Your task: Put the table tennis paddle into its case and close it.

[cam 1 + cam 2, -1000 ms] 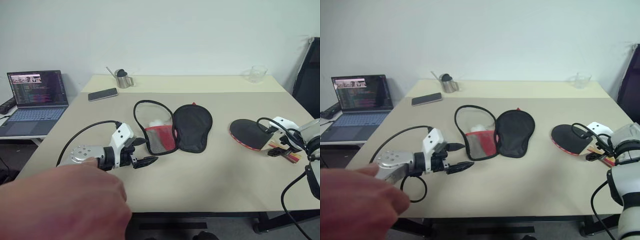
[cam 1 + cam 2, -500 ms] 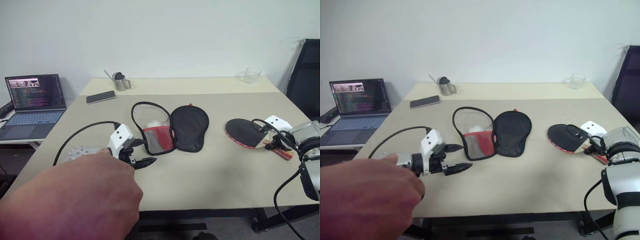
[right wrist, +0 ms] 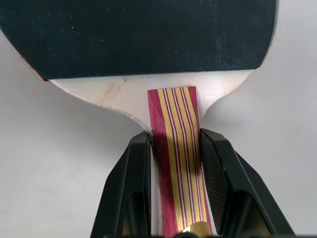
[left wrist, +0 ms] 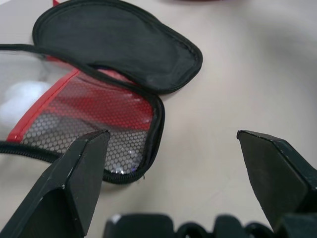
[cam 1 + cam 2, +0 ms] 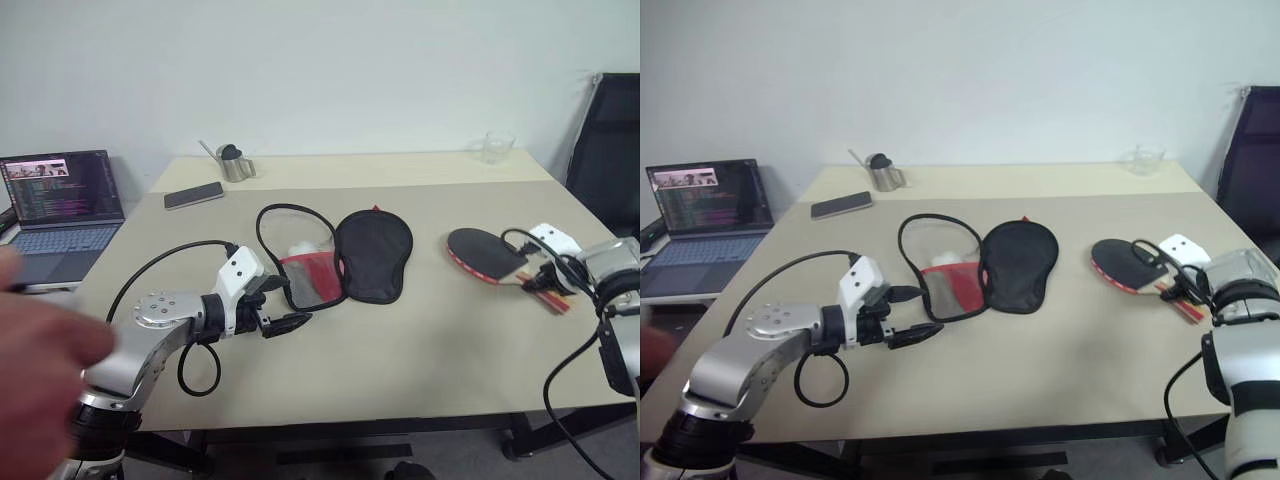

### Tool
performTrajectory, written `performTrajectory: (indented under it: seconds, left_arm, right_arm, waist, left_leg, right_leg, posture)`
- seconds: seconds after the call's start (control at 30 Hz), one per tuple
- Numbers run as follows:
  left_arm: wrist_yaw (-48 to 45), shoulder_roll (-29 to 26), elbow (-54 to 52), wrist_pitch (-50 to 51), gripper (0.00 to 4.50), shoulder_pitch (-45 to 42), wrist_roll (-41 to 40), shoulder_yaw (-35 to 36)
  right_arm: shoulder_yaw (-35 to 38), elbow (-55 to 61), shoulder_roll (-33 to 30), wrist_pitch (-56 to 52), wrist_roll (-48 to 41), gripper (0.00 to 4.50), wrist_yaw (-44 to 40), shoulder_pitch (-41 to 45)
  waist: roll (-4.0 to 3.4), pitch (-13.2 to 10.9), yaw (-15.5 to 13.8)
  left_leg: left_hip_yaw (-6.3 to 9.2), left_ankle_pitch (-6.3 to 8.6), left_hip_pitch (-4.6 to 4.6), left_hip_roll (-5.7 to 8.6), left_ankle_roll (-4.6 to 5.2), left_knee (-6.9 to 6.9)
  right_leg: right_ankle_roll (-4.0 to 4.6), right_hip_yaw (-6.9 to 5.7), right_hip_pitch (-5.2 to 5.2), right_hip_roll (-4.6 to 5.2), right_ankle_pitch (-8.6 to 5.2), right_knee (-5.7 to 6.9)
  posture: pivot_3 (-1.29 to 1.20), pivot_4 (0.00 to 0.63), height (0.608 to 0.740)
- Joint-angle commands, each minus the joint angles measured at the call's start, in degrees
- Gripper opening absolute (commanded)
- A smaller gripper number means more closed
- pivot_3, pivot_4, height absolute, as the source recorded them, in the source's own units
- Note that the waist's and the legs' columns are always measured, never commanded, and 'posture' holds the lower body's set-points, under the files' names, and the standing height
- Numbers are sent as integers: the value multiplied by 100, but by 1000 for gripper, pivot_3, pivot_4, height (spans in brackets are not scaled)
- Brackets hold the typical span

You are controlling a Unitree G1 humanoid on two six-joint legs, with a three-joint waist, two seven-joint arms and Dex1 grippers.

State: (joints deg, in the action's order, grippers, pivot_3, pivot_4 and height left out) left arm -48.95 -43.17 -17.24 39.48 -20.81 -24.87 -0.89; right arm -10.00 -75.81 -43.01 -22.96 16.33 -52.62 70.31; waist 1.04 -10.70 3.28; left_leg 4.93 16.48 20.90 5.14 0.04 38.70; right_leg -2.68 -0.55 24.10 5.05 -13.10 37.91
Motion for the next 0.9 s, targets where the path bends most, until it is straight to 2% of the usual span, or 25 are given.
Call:
performTrajectory:
  seconds: [0.03,0.27,0.47,0.57,0.73,0.9]
  left_arm:
    - [-1,21,-52,-96,4500,-124,22,27]
    - [-92,68,131,-180,4500,-298,80,-77]
    - [-134,120,216,-216,4500,-419,120,-163]
    - [-140,127,197,-216,4500,-401,124,-163]
    - [-124,160,160,-202,4500,-375,142,-177]
    - [-84,166,56,-158,4500,-297,117,-122]
  right_arm:
    - [190,641,-17,-215,-243,1075,-225,358]
    - [334,2388,118,-1462,-700,1073,-691,-65]
    - [446,4787,668,-3156,-1278,1071,-476,-855]
    - [378,5663,1011,-3714,-1442,1071,-187,-1197]
    - [328,5805,1618,-3888,-1460,1071,616,-1305]
    - [67,5582,1819,-3698,-1313,1071,1212,-1437]
  waist:
    - [0,0,-5]
    - [-2,-1,-101]
    - [-2,-1,-133]
    - [-2,-1,-159]
    - [-2,0,-162]
    - [-2,0,-161]
  left_leg:
    - [0,0,1,-2,0,-1]
    - [4,14,19,-3,7,-4]
    - [9,19,50,-6,0,-1]
    - [10,19,108,-3,0,15]
    - [10,18,125,0,-1,18]
    - [10,18,125,2,-1,18]
  right_leg:
    - [0,-1,2,0,0,1]
    - [0,-10,11,0,0,-17]
    - [0,-12,43,0,0,-19]
    - [0,-10,104,1,2,-1]
    - [1,-10,123,3,2,2]
    - [1,-10,122,3,2,2]
  posture:
    - [0,150,740]
    - [0,150,740]
    - [0,150,740]
    - [0,150,740]
    - [0,150,740]
    - [0,150,740]
